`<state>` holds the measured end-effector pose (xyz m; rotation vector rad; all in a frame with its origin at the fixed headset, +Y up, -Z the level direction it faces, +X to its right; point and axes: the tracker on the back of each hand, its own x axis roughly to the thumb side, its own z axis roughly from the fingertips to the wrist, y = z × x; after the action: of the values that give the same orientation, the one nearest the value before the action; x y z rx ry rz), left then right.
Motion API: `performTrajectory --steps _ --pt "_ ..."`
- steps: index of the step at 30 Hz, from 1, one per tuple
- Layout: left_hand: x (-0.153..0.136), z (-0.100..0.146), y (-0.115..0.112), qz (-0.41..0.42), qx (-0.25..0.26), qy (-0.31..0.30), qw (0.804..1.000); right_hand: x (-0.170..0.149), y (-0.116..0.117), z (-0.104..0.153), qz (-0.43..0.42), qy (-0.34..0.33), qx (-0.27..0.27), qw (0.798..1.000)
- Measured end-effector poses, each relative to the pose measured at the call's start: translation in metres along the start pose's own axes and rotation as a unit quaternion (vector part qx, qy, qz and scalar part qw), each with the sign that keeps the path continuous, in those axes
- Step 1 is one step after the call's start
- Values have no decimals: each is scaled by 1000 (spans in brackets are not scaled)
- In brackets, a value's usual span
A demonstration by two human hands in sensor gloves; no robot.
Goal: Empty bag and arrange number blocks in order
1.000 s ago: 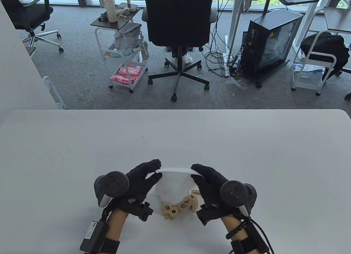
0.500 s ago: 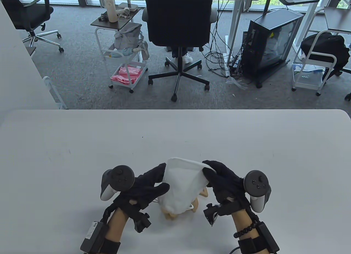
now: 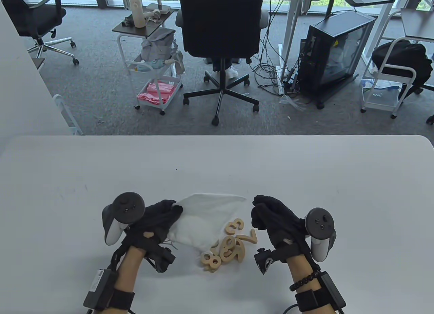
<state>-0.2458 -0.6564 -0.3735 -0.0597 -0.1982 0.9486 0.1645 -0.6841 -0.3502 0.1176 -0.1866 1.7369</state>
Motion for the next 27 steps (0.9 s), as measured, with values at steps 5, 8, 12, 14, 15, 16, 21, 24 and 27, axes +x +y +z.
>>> performTrajectory --steps 5,8,12,14,15,16,21,24,27 --pt "-55 -2 51 69 98 110 987 -1 -4 1 -17 3 -5 1000" --pt "-93 -1 78 44 161 188 968 0 -3 1 -17 -1 -3 1000" --pt "-143 3 93 11 203 288 936 0 -3 2 -19 -3 -2 1000" --pt "-158 5 96 -21 209 319 924 0 -4 2 -19 -3 -3 1000" --pt "-163 5 97 -47 212 335 917 0 -4 1 -19 -3 -3 1000" --pt "-166 6 98 -63 208 346 913 0 -4 1 -20 -3 -1 1000" --pt "-169 15 106 -169 179 402 882 -4 -4 -2 -16 4 2 1000" --pt "-159 19 112 -238 176 387 873 -6 -4 -1 -11 5 2 1000" --pt "-144 26 118 -253 207 345 880 -5 -5 -1 -1 0 0 1000"
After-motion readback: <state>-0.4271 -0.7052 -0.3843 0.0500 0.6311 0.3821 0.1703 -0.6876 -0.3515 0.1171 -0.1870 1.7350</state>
